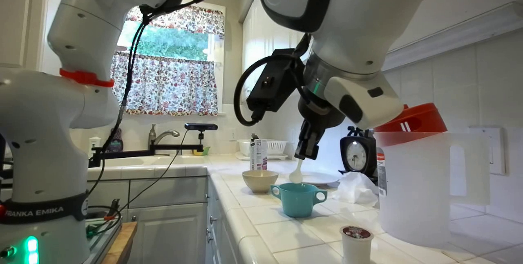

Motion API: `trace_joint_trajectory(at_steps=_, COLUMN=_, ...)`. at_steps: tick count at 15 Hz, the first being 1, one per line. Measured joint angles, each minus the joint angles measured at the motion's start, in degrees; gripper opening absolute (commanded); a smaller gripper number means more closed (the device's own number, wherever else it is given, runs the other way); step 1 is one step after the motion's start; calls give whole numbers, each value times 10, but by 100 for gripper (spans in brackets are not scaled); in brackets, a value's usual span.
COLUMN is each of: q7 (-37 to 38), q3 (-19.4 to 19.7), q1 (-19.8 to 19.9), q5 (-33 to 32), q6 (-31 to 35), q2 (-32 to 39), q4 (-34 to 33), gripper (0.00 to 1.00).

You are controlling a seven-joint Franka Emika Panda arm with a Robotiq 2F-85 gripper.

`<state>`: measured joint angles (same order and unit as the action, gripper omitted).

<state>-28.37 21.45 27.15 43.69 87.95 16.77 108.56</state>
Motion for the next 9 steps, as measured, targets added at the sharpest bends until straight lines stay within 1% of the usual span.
trace_joint_trajectory(at_steps=9, q7=33, q3=-14, q1=-2, q5=-36, q6=-4, q2=0, q4=-30, gripper=1)
